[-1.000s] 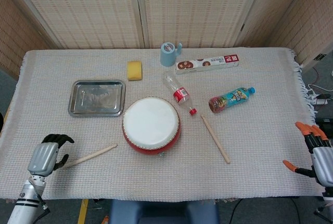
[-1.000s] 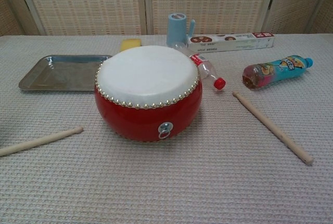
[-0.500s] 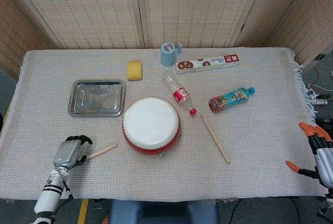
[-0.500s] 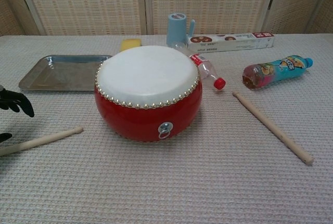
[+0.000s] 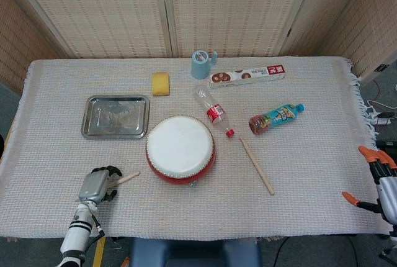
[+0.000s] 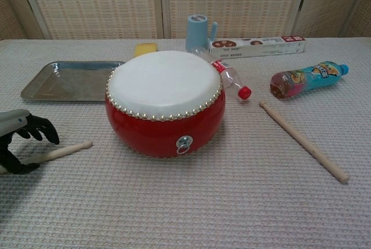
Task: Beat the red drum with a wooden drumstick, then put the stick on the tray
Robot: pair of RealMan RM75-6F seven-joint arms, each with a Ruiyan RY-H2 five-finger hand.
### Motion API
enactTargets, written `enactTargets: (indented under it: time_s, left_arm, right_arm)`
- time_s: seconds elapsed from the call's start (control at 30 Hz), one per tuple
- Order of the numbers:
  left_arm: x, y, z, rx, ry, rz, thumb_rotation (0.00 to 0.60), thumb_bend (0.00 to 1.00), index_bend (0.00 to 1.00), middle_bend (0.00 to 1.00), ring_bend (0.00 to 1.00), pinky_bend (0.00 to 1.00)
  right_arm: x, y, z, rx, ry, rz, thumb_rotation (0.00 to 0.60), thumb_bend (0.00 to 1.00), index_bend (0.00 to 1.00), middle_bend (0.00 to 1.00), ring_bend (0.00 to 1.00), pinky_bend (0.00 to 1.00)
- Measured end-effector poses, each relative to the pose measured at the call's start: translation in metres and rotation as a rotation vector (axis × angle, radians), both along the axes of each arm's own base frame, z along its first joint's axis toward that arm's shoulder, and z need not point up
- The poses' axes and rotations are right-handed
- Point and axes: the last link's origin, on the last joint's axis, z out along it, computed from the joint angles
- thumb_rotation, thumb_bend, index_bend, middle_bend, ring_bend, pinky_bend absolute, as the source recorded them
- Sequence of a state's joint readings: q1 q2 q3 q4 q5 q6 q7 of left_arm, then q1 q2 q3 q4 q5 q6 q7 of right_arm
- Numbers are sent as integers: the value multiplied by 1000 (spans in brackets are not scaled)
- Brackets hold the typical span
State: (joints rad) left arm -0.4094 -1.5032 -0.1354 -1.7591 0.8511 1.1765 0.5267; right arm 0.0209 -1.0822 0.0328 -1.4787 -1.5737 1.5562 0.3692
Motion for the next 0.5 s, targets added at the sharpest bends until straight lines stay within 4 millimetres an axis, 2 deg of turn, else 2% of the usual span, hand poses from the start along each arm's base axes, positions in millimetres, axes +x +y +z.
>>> enactTargets:
  time_s: [0.13,0.27,0.37,0.5]
  left_arm:
    - [1,1,-3,20,7,8,600,290,424,266,218,175]
    - [1,2,-8,39,18,17,600,289,440,248,179,104]
    - [1,1,-11,42,20,15,600,289,442,172,47,24]
    - [2,1,-15,61,9,12,600,288,443,63,0,0]
  right_arm:
    - [-1,0,1,-2,1,-4,600,111,55,87,48,78]
    - [-1,1,2,-4,1,-5,600,111,55,87,48,78]
    - [-1,0,1,-4,1,-5,600,111,55,87,48,78]
    - [0,0,1,-4,1,-4,600,111,55,87,48,78]
